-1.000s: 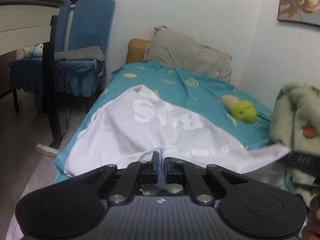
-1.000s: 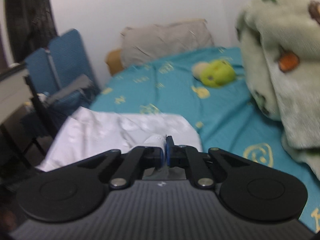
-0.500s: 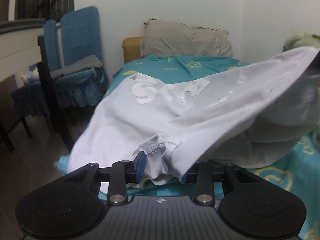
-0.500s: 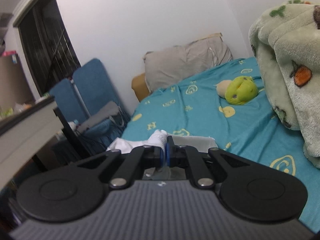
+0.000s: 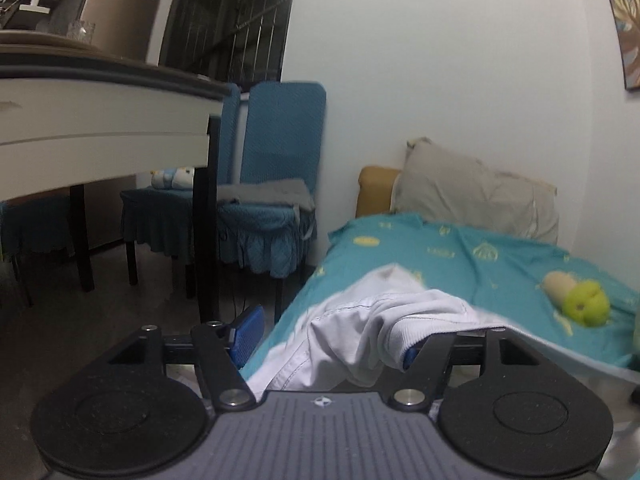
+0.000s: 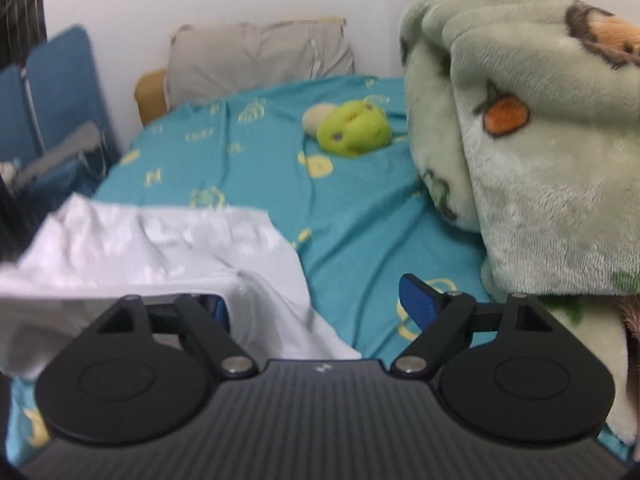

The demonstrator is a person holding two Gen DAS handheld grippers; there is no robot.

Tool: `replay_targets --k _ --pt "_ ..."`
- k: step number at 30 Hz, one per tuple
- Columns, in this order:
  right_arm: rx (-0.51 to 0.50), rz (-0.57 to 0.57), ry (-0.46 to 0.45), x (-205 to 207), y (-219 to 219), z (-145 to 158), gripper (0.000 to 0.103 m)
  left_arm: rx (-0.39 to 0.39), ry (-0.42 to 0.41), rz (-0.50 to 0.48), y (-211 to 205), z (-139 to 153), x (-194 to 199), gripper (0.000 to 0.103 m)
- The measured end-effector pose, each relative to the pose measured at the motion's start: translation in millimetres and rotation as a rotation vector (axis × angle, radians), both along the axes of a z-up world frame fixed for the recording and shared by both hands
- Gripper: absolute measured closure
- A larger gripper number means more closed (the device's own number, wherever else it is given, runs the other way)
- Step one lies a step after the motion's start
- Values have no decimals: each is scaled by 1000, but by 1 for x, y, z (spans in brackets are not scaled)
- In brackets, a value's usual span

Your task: Fold clothes

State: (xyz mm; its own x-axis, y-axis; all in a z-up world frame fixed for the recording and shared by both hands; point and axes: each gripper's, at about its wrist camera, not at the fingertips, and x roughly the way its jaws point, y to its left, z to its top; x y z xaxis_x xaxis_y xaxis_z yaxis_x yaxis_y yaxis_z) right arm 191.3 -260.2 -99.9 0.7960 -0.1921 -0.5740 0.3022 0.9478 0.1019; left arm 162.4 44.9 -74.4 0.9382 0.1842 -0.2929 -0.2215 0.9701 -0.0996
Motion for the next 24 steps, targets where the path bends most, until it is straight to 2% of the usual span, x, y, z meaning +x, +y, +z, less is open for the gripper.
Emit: replay_targets --k 3,6,10,13,15,20,24 --pt "18 -19 -30 -9 -7 10 18 -43 -49 -18 4 28 -10 35" --pt "55 -37 -141 -22 -19 52 18 -80 -114 -41 6 69 -22 35" --pt "30 -32 -330 -41 -22 147 19 -84 -233 -56 5 146 -41 35" --pt "-7 0 -450 -57 -21 226 18 -108 -333 -63 8 221 -58 35" --pt "-37 24 -525 -71 -19 278 18 -89 -390 -62 8 276 -74 35" --pt "-42 71 -655 -125 -18 399 18 -89 -460 -75 15 404 -122 35" --pt "-61 106 -748 -186 -11 474 18 -95 -526 -89 22 481 -179 35"
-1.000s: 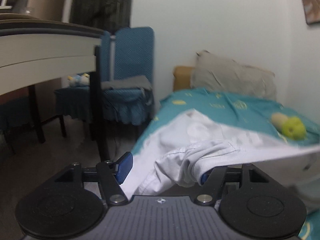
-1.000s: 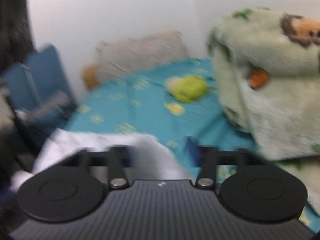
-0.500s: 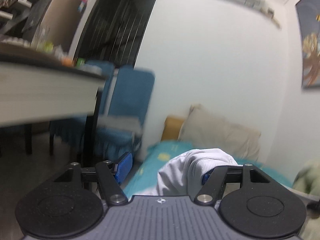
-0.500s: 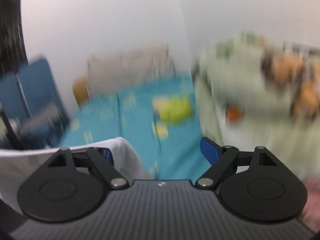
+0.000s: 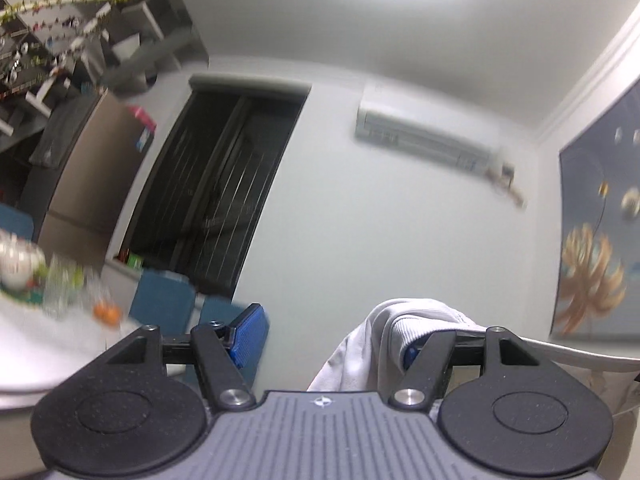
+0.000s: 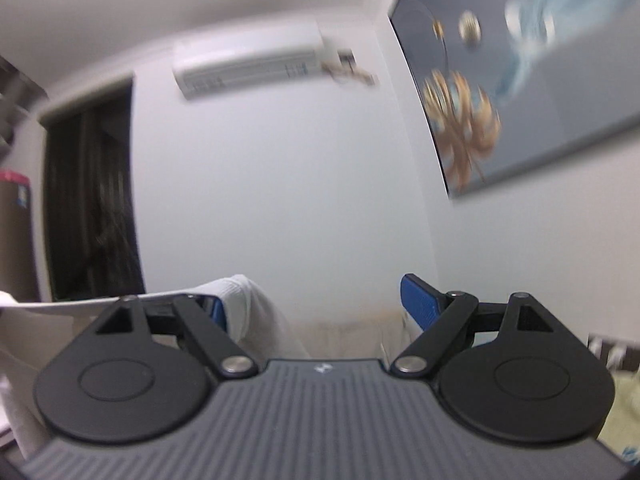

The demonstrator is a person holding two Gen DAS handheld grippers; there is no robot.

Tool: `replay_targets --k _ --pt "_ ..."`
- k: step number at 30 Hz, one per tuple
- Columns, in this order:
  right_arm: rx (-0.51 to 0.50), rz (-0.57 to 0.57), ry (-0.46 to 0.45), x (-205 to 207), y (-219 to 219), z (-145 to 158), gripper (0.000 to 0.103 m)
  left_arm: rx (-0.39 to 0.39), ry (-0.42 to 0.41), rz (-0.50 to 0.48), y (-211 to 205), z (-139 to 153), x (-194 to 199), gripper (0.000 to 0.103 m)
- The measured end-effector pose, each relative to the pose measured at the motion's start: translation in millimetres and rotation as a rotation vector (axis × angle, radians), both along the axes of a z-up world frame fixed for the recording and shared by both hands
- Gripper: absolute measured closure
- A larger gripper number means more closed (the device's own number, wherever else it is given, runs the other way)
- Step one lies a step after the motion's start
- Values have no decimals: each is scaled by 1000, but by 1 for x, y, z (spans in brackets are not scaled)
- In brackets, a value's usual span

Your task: Fold clothes

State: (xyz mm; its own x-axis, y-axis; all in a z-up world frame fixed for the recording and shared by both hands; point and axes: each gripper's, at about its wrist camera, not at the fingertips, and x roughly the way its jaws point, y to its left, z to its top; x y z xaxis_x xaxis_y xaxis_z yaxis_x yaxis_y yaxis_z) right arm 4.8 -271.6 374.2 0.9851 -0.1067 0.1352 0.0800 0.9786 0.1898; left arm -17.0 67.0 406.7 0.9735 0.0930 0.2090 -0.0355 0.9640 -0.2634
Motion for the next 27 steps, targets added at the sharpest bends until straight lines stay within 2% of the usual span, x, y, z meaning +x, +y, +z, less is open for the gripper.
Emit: replay_targets --k 3,6,9,11,14,18,23,27 --pt "-37 -2 -46 -43 7 40 18 12 -14 -15 1 46 -38 35" --pt "-81 -9 -57 -67 12 62 18 30 2 -5 0 73 -61 35" --pt "-125 -14 -42 -71 14 70 18 24 31 -7 2 80 -61 35" --pt "-143 -15 -13 -62 13 66 18 17 67 -10 3 73 -50 36" --pt "-161 -13 42 -37 15 52 18 2 134 -13 5 50 -11 36" --pt "-172 -18 120 23 13 14 18 -15 212 -19 3 1 59 36" --pt "-161 -20 236 126 0 -47 18 -20 300 -28 -6 -63 164 36" --pt "-113 -29 316 217 -15 -108 18 25 357 -13 -27 -125 254 35"
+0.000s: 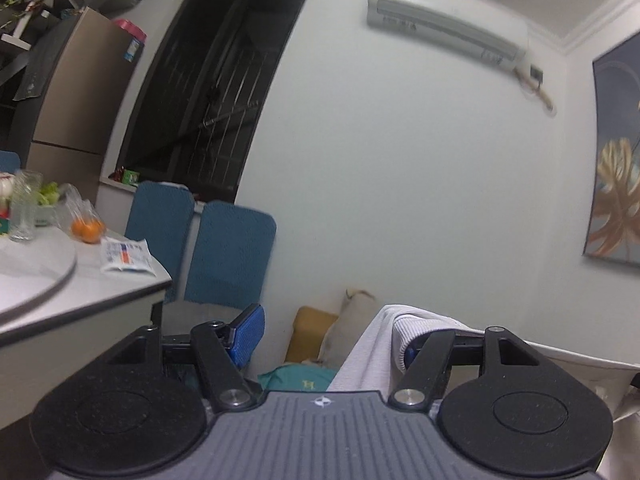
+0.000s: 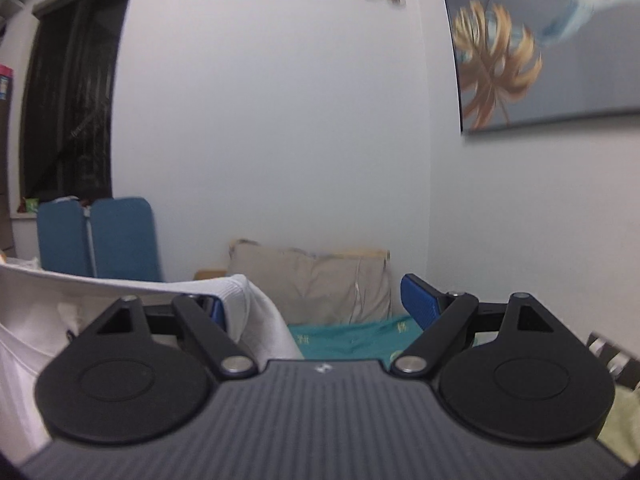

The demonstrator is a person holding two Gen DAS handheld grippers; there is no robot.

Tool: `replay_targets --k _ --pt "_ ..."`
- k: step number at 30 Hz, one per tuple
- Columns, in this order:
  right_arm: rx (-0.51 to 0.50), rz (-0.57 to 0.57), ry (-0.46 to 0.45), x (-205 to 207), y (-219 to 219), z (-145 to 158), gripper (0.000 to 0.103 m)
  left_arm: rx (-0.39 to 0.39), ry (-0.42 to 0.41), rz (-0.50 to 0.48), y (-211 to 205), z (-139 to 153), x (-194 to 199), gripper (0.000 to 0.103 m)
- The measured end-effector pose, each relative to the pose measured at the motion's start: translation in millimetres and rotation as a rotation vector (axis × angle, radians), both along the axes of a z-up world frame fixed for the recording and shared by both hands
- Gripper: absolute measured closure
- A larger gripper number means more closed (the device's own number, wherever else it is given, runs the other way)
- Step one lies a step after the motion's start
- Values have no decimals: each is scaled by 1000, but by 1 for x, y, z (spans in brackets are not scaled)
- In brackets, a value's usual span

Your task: Fold clothes

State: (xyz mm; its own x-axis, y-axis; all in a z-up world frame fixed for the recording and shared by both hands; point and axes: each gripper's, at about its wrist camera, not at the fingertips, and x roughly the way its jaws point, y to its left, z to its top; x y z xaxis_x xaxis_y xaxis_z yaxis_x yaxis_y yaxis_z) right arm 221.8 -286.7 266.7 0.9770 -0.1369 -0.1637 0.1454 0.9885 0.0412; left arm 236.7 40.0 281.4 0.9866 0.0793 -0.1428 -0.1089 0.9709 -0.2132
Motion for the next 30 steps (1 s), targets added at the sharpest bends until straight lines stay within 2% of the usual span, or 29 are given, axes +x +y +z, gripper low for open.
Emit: replay_targets --k 4,8,12,15,19,21,23,24,28,30 --pt "14 -26 44 89 -8 -75 18 -1 66 2 -17 -84 95 35" --pt "9 -35 95 168 -14 -164 18 7 153 1 -30 -187 178 35" --pt "0 -37 221 233 -19 -261 18 51 279 -5 -46 -294 242 35" --pt "13 -19 345 268 -21 -329 18 92 380 -11 -50 -363 274 35" --pt "74 54 549 295 -24 -393 18 159 574 -46 -50 -429 309 33" --pt "94 116 611 302 -21 -412 18 194 664 -74 -51 -446 318 31" --pt "114 178 631 298 -18 -414 18 217 729 -116 -50 -450 323 21" --pt "128 200 632 294 -17 -412 18 224 752 -143 -51 -448 324 20" --pt "197 228 591 272 -19 -391 18 201 804 -236 -47 -427 306 11" --pt "207 232 566 260 -20 -376 18 219 795 -250 -47 -408 284 11"
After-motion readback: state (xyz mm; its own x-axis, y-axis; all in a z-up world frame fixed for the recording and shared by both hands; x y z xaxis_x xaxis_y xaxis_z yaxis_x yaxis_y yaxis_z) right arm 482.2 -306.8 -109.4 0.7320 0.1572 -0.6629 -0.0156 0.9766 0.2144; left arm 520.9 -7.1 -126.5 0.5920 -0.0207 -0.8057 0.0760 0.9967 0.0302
